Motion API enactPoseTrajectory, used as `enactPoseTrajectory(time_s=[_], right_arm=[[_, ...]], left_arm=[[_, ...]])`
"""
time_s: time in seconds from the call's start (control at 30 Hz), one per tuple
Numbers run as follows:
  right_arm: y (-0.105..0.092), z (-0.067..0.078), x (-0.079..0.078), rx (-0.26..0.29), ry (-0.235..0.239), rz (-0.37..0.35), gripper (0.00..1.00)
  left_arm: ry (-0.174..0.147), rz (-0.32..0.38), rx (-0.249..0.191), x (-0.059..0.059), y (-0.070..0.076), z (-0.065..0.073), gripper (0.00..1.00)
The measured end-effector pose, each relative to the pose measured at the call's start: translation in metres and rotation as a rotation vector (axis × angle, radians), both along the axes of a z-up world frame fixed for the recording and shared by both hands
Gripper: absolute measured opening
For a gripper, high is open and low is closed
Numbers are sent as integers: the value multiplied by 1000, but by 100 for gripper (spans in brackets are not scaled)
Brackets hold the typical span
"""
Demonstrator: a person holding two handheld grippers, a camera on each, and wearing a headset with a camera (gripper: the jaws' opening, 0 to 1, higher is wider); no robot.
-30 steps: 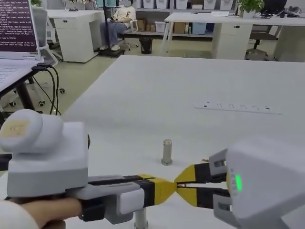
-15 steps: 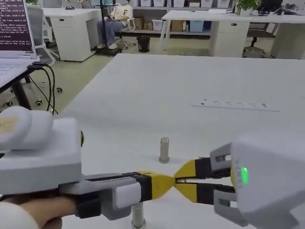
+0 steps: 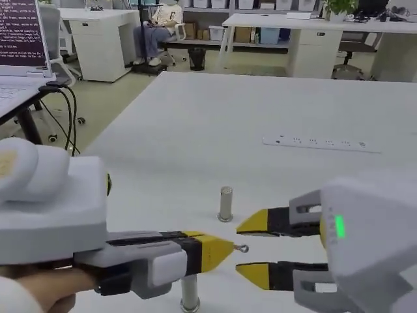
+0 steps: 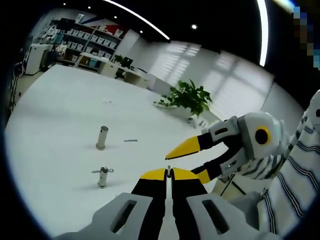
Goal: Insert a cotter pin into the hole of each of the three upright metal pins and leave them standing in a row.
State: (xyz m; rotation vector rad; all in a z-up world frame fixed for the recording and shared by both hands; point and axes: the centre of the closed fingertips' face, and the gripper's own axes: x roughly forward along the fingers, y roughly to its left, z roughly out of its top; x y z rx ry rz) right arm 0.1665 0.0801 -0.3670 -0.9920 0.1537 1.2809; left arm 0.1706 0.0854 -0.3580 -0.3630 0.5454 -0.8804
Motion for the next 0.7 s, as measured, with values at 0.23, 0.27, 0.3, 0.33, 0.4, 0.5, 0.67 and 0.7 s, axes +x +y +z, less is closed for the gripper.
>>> enactPoseTrajectory(time_s=[0.23,0.27,0.3,0.33,0.4,0.5,0.67,0.7], right_arm=[[0,-4,-3,77,168,-61,19],[0,-4,-3,88,182,-62,19],[-1,-4,-3,89,201,-60,19],[-1,-6,-4,95,227,-69,18],[-2,-8,-7,111,291,-78,16],[-5,-11,-5,111,316,-86,13],[-4,-20,-14,134,443,-93,13],[-4,-21,-14,136,449,-92,12]], left_arm=[[-72,-38,68,-4,4,-3,0],[-92,-51,79,-6,4,-3,0],[-110,-69,88,-7,3,-3,0],[-121,-80,90,-9,2,-2,0],[-121,-92,102,-11,2,-4,0],[-150,-122,138,-14,4,-7,0],[-224,-195,175,-22,-1,-3,0],[-251,-215,202,-23,-1,-3,0]])
